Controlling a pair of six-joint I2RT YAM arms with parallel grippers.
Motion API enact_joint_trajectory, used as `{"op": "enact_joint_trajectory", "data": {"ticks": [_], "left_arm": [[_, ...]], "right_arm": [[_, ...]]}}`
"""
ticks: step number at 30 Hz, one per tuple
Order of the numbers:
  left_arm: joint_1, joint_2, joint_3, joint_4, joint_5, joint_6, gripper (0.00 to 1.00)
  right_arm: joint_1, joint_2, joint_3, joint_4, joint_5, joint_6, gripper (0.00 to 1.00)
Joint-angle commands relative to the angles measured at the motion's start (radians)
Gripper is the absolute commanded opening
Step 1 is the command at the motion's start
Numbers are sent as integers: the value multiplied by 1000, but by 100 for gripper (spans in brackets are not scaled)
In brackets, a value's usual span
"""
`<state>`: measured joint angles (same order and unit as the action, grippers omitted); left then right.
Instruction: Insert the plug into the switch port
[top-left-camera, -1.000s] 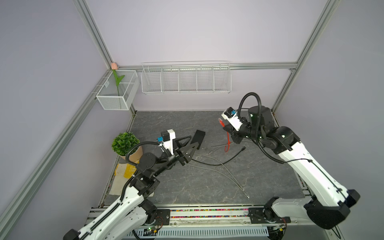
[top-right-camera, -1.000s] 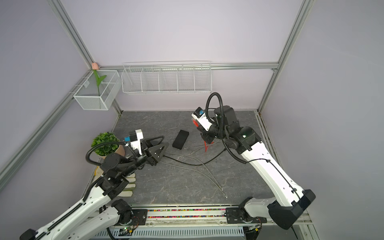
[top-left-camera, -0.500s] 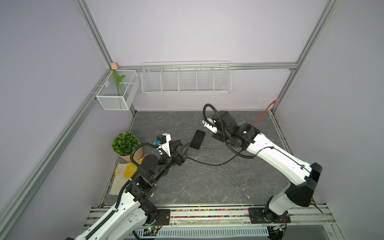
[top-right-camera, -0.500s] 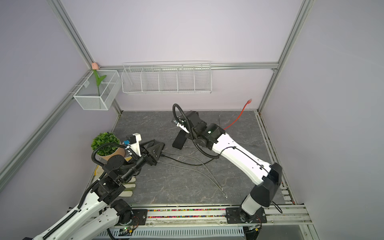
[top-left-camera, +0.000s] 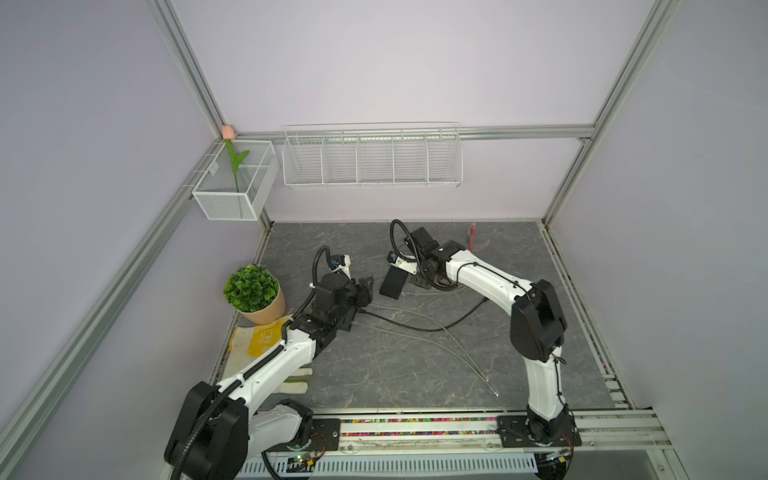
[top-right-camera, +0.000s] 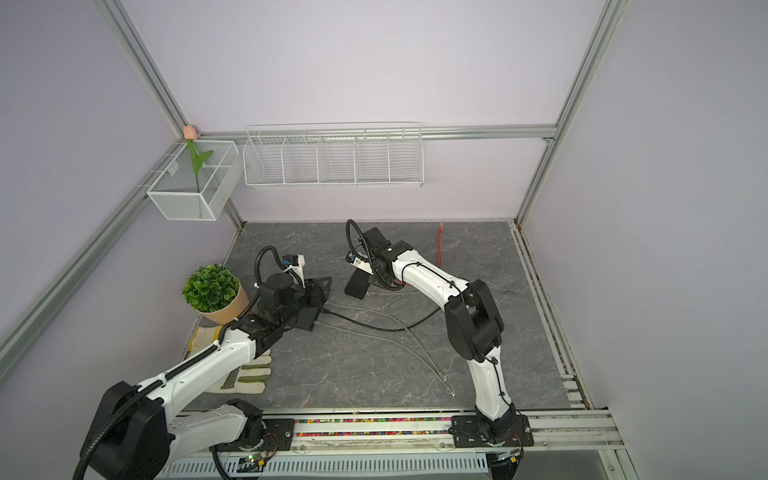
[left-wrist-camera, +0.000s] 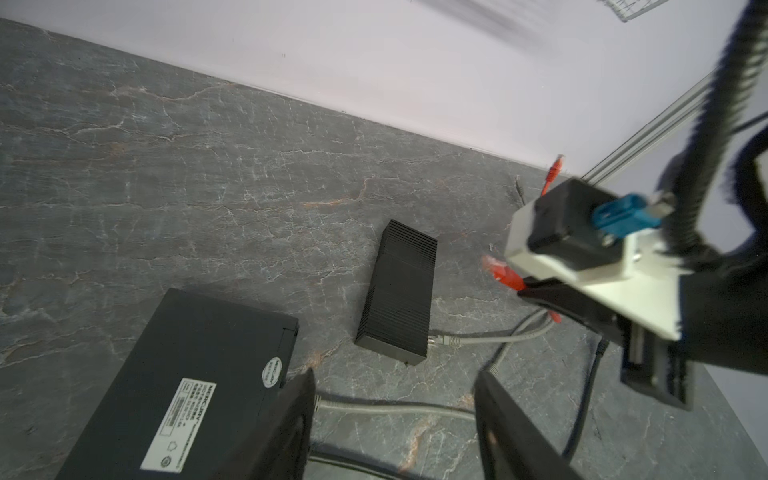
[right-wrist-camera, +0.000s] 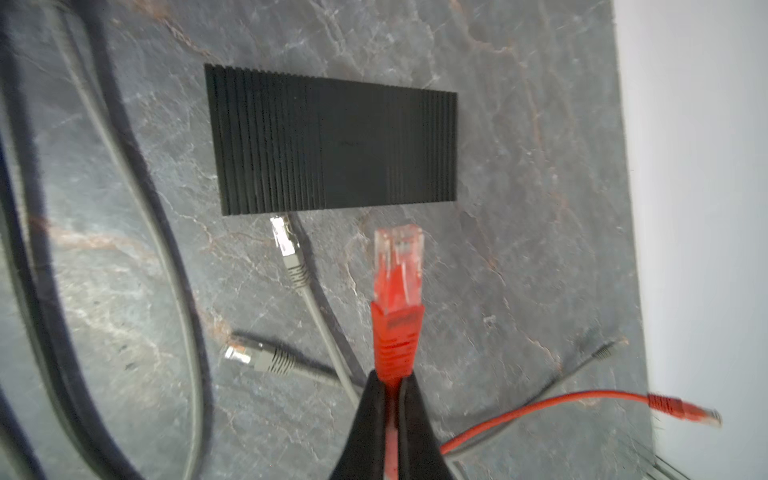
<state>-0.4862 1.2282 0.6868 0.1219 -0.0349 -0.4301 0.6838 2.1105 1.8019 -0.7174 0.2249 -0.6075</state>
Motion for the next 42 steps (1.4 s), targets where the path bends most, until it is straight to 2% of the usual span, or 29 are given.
{"op": "enact_joint_trajectory", "data": {"ticks": [1,5,11,16,27,42], "left_arm": [[29,85,76,37,37,-12,61],[71,237,129,72,116,-31,59],[100,469,274,59,249,-28,57],[101,593,383,23,304,-22,56],[101,721,472,2,343,-26,56],[100,794,513,-11,368,-27,52]], "right_arm": [[-29,52,58,-30,-113,-14,7],[-55,92,73,-32,-168,-11,7],[-66,135,105,-77,-140,-31,6],[-67,170,142,-113,-121,-46,6],[-66,238,223,-224,-120,-61,6],[-61,267,253,-280,-87,-64,6]]}}
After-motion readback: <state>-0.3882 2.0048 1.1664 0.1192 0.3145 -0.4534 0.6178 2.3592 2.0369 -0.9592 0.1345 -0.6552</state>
